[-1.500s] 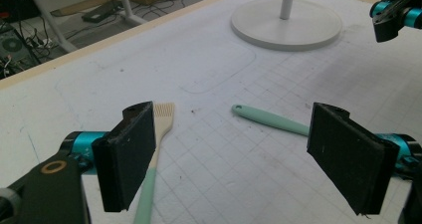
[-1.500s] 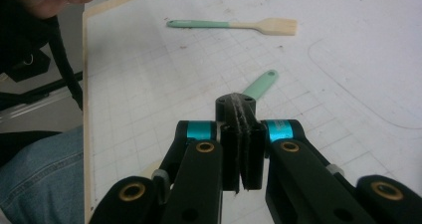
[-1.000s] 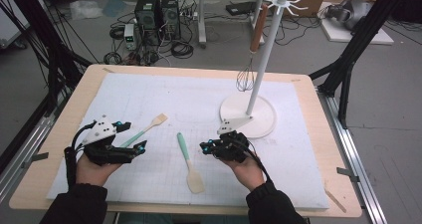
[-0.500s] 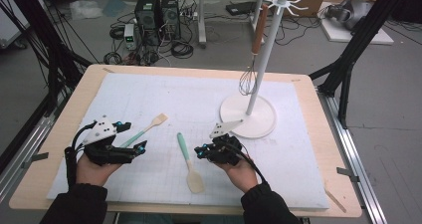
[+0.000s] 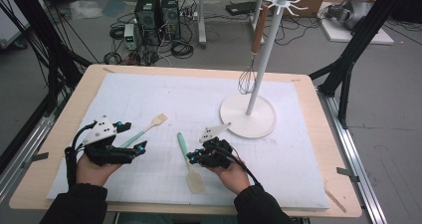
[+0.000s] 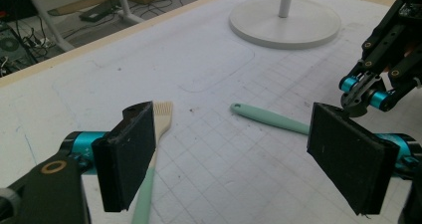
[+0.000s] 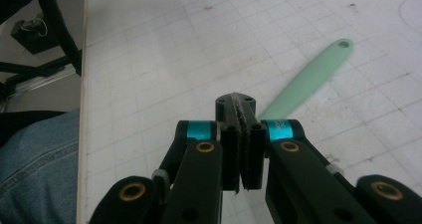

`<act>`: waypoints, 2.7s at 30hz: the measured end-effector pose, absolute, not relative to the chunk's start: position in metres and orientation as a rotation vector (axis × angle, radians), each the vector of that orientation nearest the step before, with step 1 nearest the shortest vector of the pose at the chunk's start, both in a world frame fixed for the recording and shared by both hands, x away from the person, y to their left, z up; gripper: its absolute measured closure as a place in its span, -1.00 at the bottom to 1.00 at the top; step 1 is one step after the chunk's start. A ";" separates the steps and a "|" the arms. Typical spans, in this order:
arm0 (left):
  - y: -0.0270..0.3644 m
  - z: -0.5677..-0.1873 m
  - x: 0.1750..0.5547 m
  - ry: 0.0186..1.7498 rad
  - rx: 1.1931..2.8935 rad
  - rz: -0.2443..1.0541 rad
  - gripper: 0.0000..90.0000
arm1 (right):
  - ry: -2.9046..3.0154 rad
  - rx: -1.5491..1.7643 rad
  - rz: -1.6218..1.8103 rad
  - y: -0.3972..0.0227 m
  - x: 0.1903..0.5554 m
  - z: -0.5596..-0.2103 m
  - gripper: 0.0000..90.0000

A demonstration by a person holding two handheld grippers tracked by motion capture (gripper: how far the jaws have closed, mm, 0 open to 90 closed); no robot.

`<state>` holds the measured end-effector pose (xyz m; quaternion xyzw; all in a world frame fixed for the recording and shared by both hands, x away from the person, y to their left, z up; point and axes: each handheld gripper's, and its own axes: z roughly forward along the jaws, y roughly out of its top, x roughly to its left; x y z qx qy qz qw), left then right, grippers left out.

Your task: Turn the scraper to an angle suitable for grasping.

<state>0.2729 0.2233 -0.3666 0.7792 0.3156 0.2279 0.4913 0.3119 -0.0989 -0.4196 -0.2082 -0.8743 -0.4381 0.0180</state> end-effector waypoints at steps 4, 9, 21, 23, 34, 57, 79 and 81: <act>0.223 -0.367 0.273 0.766 1.891 0.554 -0.56 | -2.712 -0.642 -1.345 -0.096 0.312 -0.422 0.98; 0.223 -0.367 0.273 0.766 1.893 0.555 -0.56 | -2.707 -0.638 -1.317 -0.091 0.312 -0.427 0.98; 0.224 -0.367 0.273 0.769 1.887 0.555 -0.56 | -2.729 -0.606 -1.250 -0.080 0.311 -0.439 0.98; 0.225 -0.367 0.273 0.768 1.890 0.556 -0.56 | -2.736 -0.607 -1.237 -0.080 0.310 -0.439 0.98; 0.225 -0.366 0.273 0.766 1.893 0.556 -0.57 | -2.756 -0.590 -1.196 -0.078 0.308 -0.442 0.98; 0.225 -0.366 0.273 0.768 1.893 0.555 -0.56 | -2.825 -0.561 -1.175 -0.079 0.304 -0.438 0.98; 0.225 -0.366 0.273 0.771 1.884 0.554 -0.56 | -2.925 -0.518 -1.070 -0.069 0.297 -0.434 0.99; 0.225 -0.366 0.273 0.772 1.883 0.553 -0.56 | -2.925 -0.534 -1.061 -0.069 0.297 -0.434 1.00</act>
